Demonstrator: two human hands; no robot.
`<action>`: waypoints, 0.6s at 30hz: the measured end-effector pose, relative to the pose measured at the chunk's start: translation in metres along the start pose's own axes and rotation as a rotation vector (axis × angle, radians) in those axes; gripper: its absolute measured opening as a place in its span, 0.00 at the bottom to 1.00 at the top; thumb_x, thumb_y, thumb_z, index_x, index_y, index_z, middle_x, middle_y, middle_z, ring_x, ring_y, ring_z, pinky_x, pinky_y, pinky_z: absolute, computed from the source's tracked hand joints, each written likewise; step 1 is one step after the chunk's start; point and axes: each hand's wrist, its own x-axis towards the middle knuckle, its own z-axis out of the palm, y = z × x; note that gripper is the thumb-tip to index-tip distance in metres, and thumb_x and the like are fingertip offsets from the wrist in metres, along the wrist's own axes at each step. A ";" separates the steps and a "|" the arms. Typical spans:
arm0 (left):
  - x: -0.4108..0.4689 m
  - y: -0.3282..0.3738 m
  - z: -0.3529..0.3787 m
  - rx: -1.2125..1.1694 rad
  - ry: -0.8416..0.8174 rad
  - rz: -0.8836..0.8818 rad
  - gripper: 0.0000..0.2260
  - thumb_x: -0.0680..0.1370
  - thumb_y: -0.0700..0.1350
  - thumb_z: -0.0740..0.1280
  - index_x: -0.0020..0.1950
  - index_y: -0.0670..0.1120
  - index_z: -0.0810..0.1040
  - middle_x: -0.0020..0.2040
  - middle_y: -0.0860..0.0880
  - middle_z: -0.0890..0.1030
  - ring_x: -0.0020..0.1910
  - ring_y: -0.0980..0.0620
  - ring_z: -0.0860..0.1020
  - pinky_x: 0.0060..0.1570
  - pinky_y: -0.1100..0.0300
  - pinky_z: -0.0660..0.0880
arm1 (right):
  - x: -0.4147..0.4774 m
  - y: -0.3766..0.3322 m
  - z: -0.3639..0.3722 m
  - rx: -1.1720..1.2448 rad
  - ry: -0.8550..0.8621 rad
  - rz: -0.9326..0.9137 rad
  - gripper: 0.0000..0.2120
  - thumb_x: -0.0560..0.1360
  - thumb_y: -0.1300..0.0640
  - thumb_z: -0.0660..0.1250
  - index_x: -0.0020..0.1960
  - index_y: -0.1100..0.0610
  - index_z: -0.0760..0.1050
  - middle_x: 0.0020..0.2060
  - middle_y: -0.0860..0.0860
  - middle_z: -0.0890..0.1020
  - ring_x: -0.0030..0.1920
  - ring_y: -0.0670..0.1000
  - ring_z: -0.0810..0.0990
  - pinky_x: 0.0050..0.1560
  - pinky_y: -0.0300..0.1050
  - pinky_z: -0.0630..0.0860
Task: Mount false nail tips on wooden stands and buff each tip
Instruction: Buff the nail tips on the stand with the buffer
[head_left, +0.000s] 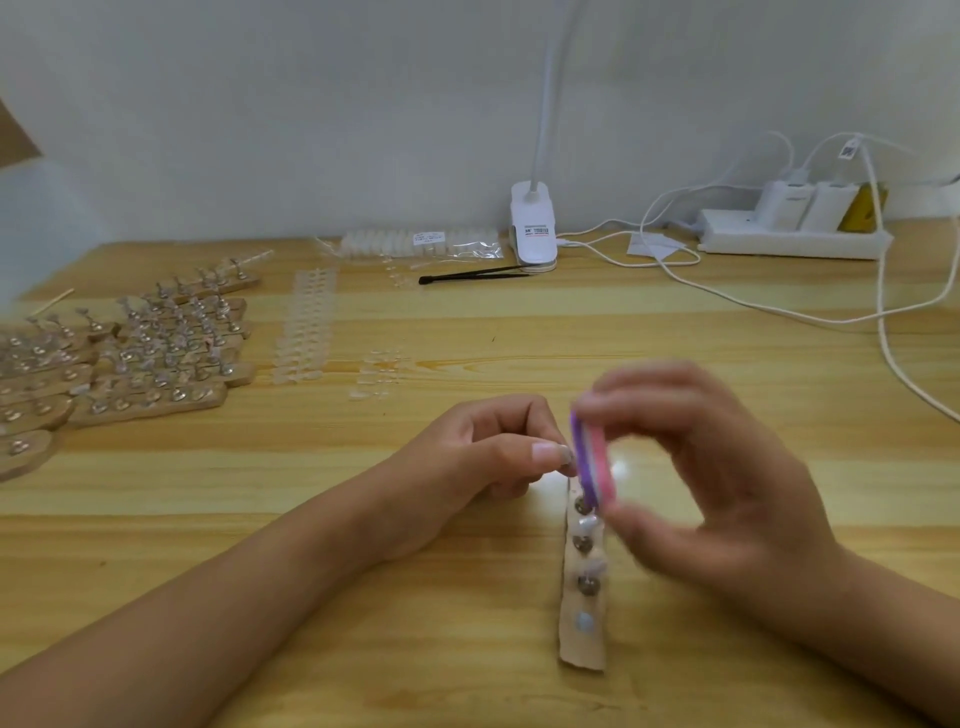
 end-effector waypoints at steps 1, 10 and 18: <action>0.000 0.000 0.000 0.001 0.010 -0.008 0.06 0.67 0.51 0.68 0.38 0.50 0.77 0.34 0.55 0.75 0.32 0.56 0.66 0.34 0.66 0.64 | -0.002 -0.001 0.002 -0.008 -0.022 -0.020 0.18 0.74 0.56 0.71 0.61 0.59 0.74 0.56 0.54 0.77 0.57 0.58 0.78 0.55 0.52 0.77; 0.001 0.001 0.000 -0.003 0.009 -0.017 0.04 0.67 0.52 0.69 0.35 0.53 0.77 0.32 0.54 0.72 0.31 0.57 0.66 0.32 0.69 0.65 | 0.000 -0.002 0.002 -0.053 0.015 -0.004 0.18 0.71 0.57 0.74 0.58 0.56 0.74 0.55 0.52 0.75 0.56 0.57 0.78 0.55 0.50 0.76; 0.001 -0.001 -0.003 0.016 0.026 -0.029 0.06 0.68 0.53 0.70 0.37 0.53 0.77 0.33 0.53 0.72 0.33 0.55 0.67 0.34 0.64 0.66 | 0.001 -0.007 0.003 -0.049 0.006 0.005 0.18 0.71 0.56 0.74 0.58 0.57 0.75 0.54 0.52 0.76 0.56 0.55 0.78 0.54 0.47 0.77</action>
